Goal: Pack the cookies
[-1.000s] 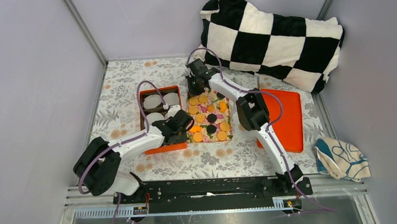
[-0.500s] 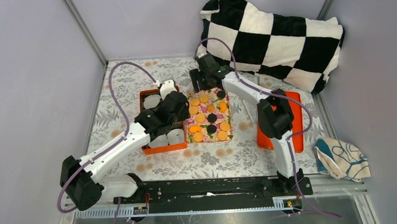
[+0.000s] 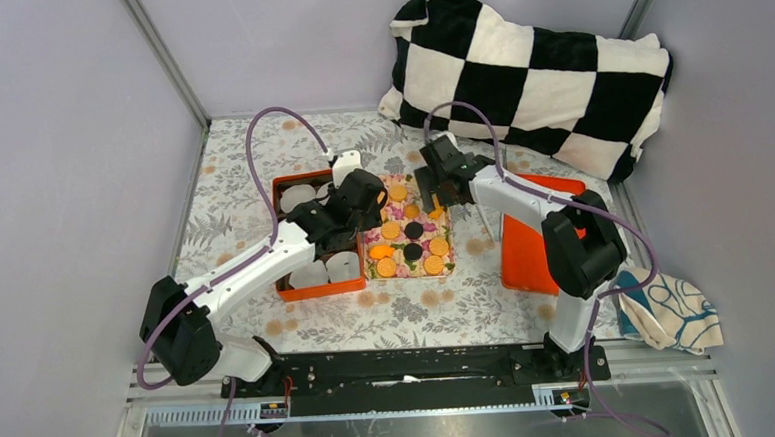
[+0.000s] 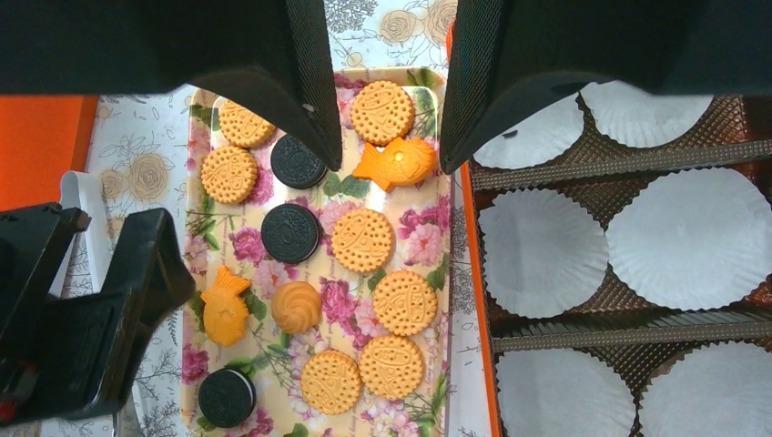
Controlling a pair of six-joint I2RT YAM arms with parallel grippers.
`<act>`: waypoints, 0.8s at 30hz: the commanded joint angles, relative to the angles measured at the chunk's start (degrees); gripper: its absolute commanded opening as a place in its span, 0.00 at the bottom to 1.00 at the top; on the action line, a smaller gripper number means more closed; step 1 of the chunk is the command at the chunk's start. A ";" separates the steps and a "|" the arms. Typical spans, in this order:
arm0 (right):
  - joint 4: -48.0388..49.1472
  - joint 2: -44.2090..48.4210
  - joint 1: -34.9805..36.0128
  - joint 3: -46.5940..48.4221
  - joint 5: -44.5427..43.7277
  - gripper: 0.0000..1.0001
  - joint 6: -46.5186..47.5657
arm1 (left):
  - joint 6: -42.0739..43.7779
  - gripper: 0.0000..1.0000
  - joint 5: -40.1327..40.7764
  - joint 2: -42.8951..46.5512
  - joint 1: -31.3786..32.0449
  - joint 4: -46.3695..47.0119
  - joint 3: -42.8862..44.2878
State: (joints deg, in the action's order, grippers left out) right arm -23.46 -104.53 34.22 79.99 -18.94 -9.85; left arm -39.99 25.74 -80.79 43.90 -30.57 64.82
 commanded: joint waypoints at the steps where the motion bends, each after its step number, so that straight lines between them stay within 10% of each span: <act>1: -1.14 0.90 -4.40 -3.81 -4.48 0.98 -2.17 | 2.06 0.49 -0.34 -0.30 0.35 2.73 1.26; 9: -3.24 -4.20 -10.28 -2.82 -2.84 0.95 -3.55 | 1.92 0.49 -0.16 0.34 0.32 3.54 -0.78; 18: -4.31 -10.43 -10.67 0.20 1.92 0.43 -4.30 | 1.45 0.48 -0.30 0.68 0.35 3.42 -2.31; 24: -5.87 -11.61 -10.62 3.95 5.48 0.30 -4.03 | 1.23 0.48 -0.51 0.65 0.35 3.48 -2.48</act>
State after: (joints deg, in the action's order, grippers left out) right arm -27.24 -115.15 23.31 79.94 -17.23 -13.54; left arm -38.92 25.41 -80.84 43.90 -29.19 63.13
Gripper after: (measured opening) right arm 0.326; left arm 0.488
